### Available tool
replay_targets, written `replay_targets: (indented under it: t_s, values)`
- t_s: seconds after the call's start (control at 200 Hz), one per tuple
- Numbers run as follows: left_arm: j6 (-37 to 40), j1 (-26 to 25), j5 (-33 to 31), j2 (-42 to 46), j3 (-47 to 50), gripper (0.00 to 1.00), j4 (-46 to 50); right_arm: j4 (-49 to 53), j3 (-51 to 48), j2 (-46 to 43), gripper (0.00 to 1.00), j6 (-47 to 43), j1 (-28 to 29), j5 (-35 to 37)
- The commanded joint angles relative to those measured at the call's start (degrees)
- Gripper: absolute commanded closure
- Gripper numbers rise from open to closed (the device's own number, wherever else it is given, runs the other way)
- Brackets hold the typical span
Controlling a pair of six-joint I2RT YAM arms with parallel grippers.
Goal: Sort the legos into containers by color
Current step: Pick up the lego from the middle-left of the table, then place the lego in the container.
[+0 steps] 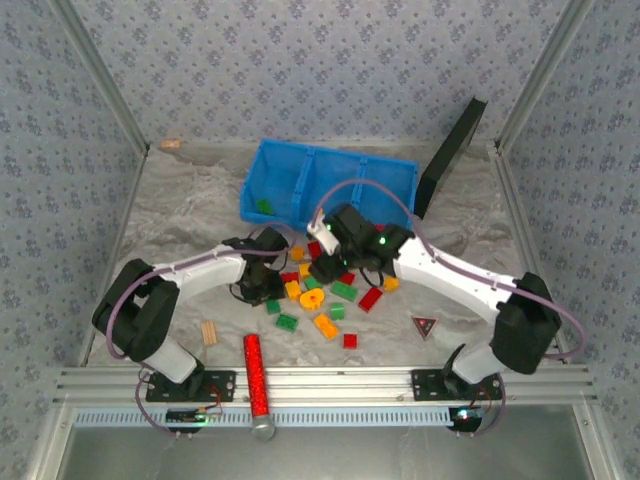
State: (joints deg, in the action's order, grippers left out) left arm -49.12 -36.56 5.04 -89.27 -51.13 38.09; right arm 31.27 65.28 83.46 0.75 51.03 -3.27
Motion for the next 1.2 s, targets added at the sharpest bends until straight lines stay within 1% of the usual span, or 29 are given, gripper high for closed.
replay_targets:
  t_s: [0.0, 0.09, 0.19, 0.295, 0.375, 0.545, 0.68, 0.69, 0.9, 1.005, 1.194]
  values:
    - [5.0, 3.2, -1.5, 1.9, -6.9, 0.75, 4.8, -3.9, -5.3, -2.9, 0.3, 2.2, 4.6, -2.2]
    - [7.6, 5.5, -1.9, 2.2, -12.2, 0.75, 6.6, -4.9, -7.8, -3.7, 0.28, 3.5, 8.2, -0.7]
    - [10.4, 7.8, -2.8, 0.7, -18.4, 0.75, 7.0, -5.5, -8.2, -3.2, 0.27, 3.3, 11.9, 1.5]
    - [12.2, 10.1, -3.2, -2.7, -24.6, 0.75, 5.1, -4.5, -6.7, -1.2, 0.27, -0.2, 14.9, 4.7]
    - [13.1, 11.3, -4.5, -6.0, -29.7, 0.75, 3.9, -5.8, -6.5, 0.2, 0.27, -3.0, 16.6, 6.4]
    - [13.9, 13.5, -5.8, -14.8, -38.9, 0.76, 1.3, -9.7, -5.9, 4.5, 0.26, -6.6, 18.7, 7.9]
    - [14.2, 14.9, -6.4, -22.2, -44.1, 0.76, 1.2, -11.2, -3.7, 8.8, 0.26, -8.2, 20.0, 8.1]
    - [14.2, 15.0, -6.4, -22.8, -44.4, 0.76, -0.1, -11.3, -3.5, 9.1, 0.26, -8.3, 20.1, 8.1]
    - [14.2, 16.3, -4.3, -31.5, -49.8, 0.76, -1.3, -12.0, -1.3, 14.0, 0.24, -8.1, 21.1, 8.9]
    - [14.0, 16.0, -2.8, -33.6, -50.1, 0.73, -1.8, -12.4, -0.7, 15.7, 0.23, -7.5, 21.3, 8.6]
    - [13.7, 15.9, -2.0, -34.2, -49.1, 0.56, -2.9, -12.3, 1.2, 20.0, 0.23, -6.9, 21.1, 7.6]
